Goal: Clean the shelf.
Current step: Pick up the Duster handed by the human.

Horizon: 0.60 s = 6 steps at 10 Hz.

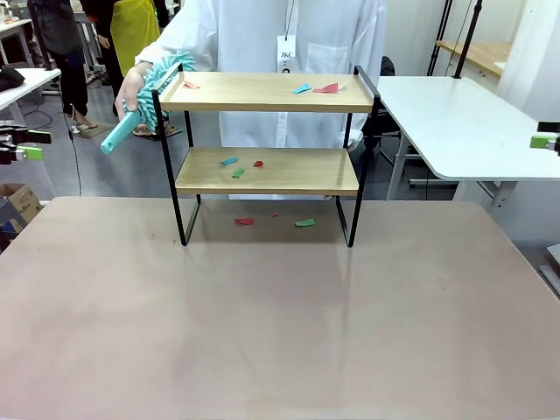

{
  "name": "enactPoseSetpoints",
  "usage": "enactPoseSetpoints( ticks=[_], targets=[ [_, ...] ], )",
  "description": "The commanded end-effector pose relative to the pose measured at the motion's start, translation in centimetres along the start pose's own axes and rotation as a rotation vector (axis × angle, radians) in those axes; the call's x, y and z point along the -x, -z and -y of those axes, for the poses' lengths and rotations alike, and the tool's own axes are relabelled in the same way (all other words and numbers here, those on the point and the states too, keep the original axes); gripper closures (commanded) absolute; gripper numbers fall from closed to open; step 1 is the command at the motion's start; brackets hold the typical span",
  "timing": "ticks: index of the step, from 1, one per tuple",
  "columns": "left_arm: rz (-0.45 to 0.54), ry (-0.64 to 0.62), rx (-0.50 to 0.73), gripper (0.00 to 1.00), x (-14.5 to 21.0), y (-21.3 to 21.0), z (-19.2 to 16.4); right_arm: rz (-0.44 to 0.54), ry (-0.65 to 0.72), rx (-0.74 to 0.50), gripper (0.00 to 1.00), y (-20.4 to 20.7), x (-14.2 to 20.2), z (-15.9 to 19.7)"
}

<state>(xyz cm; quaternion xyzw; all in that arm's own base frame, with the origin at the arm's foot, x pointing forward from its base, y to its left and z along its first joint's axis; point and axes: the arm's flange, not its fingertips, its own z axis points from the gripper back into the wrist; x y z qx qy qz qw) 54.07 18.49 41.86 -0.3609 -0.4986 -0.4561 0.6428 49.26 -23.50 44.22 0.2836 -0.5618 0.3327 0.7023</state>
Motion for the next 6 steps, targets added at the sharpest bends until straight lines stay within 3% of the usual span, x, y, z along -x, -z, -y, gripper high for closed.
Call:
enactPoseSetpoints(
  ticks=[1, 4, 6],
  targets=[
    [-0.001, 0.004, 0.001, 0.0, -0.2, 0.0, 0.0, 0.0, -0.002, 0.0, 0.0, 0.1, -0.3, 0.0],
    [0.0, 0.0, 0.0, 0.0, 0.0, 0.0, 0.0, 0.0, -0.002, 0.0, 0.0, 0.1, -0.3, 0.0],
    [-0.023, -0.039, -0.024, 0.0, -3.3, -1.2, 0.8, 0.0, -0.002, 0.0, 0.0, 0.1, -0.3, 0.0]
  ],
)
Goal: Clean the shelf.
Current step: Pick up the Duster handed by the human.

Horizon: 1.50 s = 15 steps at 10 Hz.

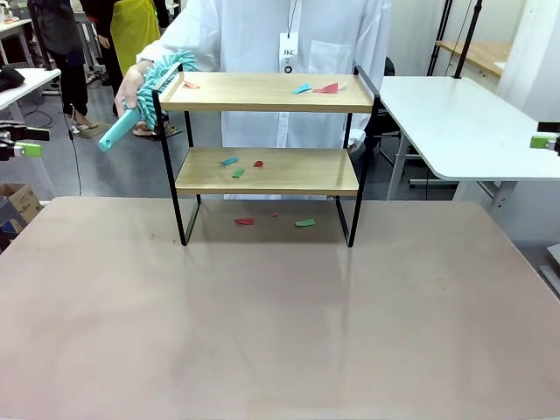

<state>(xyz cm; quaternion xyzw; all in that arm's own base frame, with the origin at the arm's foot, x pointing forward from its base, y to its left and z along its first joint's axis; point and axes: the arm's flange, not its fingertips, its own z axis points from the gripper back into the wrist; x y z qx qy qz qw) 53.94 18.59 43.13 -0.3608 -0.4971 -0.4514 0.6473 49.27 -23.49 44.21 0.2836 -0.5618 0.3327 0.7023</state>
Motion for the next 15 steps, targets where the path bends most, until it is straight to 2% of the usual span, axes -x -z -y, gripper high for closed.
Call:
enactPoseSetpoints(
  ticks=[1, 3, 4, 5, 6, 8, 12, 15],
  targets=[
    [-0.053, -0.049, -0.09, 0.0, -4.2, -1.6, 1.2, 0.0, -0.002, 0.0, 0.0, 0.1, -0.3, 0.0],
    [-0.219, -0.199, -0.249, 0.0, -9.4, -3.4, 2.0, 0.0, -0.002, 0.0, 0.0, 0.1, -0.3, 0.0],
    [-0.278, -0.229, -0.305, 0.0, -11.9, -4.3, 3.5, 0.0, -0.002, 0.0, 0.0, 0.1, -0.3, 0.0],
    [-0.307, -0.206, -0.354, 0.0, -14.2, -4.8, 5.3, 0.0, -0.002, 0.0, 0.0, 0.1, -0.3, 0.0],
    [-0.393, -0.295, -0.416, 0.0, -16.1, -4.8, 6.7, 0.0, -0.002, 0.0, 0.0, 0.1, -0.3, 0.0],
    [-0.464, -0.343, -0.549, 0.0, -19.1, -3.5, 11.2, 0.0, -0.002, 0.0, 0.0, 0.1, -0.3, 0.0],
    [-0.536, -0.335, -0.692, 0.0, -22.4, 2.5, 20.2, 0.0, -0.002, 0.0, 0.0, 0.1, -0.3, 0.0],
    [-0.566, -0.371, -0.735, 0.0, -22.3, 8.2, 22.1, 0.0, -0.002, 0.0, 0.0, 0.1, -0.3, 0.0]
  ],
)
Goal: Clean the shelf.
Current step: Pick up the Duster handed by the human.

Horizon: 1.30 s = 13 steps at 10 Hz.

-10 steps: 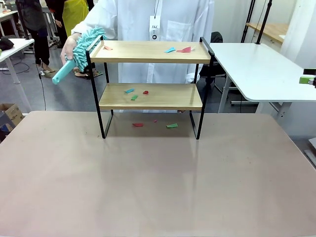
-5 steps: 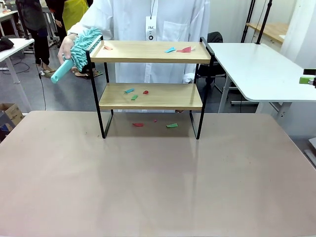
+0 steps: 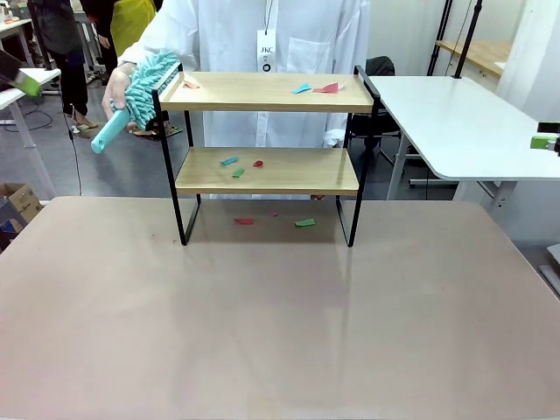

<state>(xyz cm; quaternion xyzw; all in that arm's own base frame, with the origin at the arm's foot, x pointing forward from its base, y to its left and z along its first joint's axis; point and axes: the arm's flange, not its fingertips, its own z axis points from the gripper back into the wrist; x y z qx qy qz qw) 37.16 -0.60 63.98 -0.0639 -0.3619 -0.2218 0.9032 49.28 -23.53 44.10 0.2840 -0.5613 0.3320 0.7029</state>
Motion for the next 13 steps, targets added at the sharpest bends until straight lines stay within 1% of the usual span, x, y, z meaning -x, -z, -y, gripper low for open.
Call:
enactPoseSetpoints(
  ticks=[1, 2, 3, 5, 6, 7, 9, 11, 13],
  targets=[
    [-0.035, -0.04, -0.023, 0.0, -0.5, 3.0, 1.0, 0.001, -0.005, 0.0, 0.0, 0.1, -0.4, -0.1],
    [-0.044, -0.072, -0.016, 0.0, -0.8, 4.4, 0.7, 0.001, -0.005, 0.0, 0.0, 0.1, -0.4, -0.1],
    [-0.016, -0.012, -0.004, 0.0, -0.2, 1.5, 1.3, 0.001, -0.005, 0.0, 0.0, 0.1, -0.4, -0.1],
    [-0.016, -0.012, -0.004, 0.0, -0.2, 1.5, 1.3, 0.001, -0.005, 0.0, 0.0, 0.1, -0.4, -0.1],
    [-0.028, -0.021, 0.004, 0.0, -0.5, 3.2, 1.6, 0.001, -0.005, 0.0, 0.0, 0.1, -0.4, -0.1],
    [-0.03, -0.023, -0.073, 0.0, 0.0, 4.2, 2.7, 0.001, -0.005, 0.0, 0.0, 0.1, -0.4, -0.1],
    [-0.021, -0.017, -0.139, 0.0, -0.9, 6.5, 4.3, 0.001, -0.005, 0.0, 0.0, 0.1, -0.4, -0.1],
    [-0.008, -0.077, -0.199, 0.0, -1.4, 9.2, 4.6, 0.001, -0.005, 0.0, 0.0, 0.1, -0.4, -0.1],
    [-0.017, -0.095, -0.225, 0.0, -1.4, 11.4, 4.6, 0.001, -0.005, 0.0, 0.0, 0.1, -0.4, -0.1]
  ],
)
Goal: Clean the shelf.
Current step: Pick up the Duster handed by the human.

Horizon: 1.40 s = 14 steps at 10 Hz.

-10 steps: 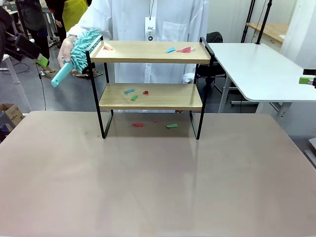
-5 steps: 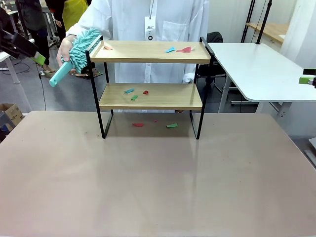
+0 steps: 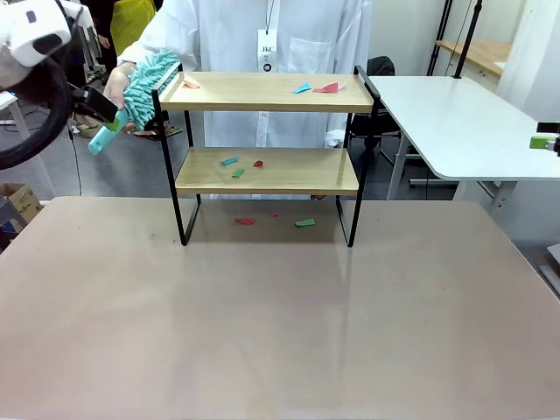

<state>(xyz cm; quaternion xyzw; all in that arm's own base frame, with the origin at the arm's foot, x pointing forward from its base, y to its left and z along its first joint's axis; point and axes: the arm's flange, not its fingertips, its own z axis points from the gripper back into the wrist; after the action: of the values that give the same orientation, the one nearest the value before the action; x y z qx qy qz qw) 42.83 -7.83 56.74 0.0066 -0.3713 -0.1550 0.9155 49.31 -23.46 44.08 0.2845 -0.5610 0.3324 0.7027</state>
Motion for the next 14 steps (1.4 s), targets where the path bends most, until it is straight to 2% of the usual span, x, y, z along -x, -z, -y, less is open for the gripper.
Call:
enactPoseSetpoints(
  ticks=[1, 5, 6, 7, 9, 11, 12, 13, 14],
  targets=[
    [-0.003, -0.023, -0.04, 0.0, -0.2, 1.4, 0.5, 0.001, -0.005, 0.001, 0.0, 0.0, -0.4, -0.1],
    [-0.031, -0.04, -0.005, 0.0, -0.1, 4.0, 0.2, 0.001, -0.005, 0.001, 0.0, 0.0, -0.4, -0.1],
    [-0.027, -0.047, -0.006, 0.22, -0.3, 4.2, 0.1, 0.001, -0.005, 0.001, 0.0, 0.0, -0.4, -0.1],
    [-0.028, -0.056, -0.013, 0.58, -0.2, 4.1, 0.1, 0.001, -0.005, 0.001, 0.0, 0.0, -0.4, -0.1],
    [-0.036, -0.058, -0.016, 1.0, -0.2, 3.9, 0.0, 0.001, -0.005, 0.001, 0.0, 0.0, -0.4, -0.1],
    [-0.041, -0.075, -0.026, 1.0, -0.2, 3.8, -0.1, 0.001, -0.005, 0.001, 0.0, 0.0, -0.4, -0.1],
    [-0.045, -0.093, -0.04, 0.94, -0.2, 3.7, -0.2, 0.001, -0.005, 0.001, 0.0, 0.0, -0.4, -0.1],
    [-0.049, -0.098, -0.047, 1.0, -0.2, 3.7, -0.2, 0.001, -0.005, 0.001, 0.0, 0.0, -0.4, -0.1],
    [-0.051, -0.119, -0.077, 1.0, -0.3, 3.6, -0.3, 0.001, -0.005, 0.001, 0.0, 0.0, -0.4, -0.1]
  ],
)
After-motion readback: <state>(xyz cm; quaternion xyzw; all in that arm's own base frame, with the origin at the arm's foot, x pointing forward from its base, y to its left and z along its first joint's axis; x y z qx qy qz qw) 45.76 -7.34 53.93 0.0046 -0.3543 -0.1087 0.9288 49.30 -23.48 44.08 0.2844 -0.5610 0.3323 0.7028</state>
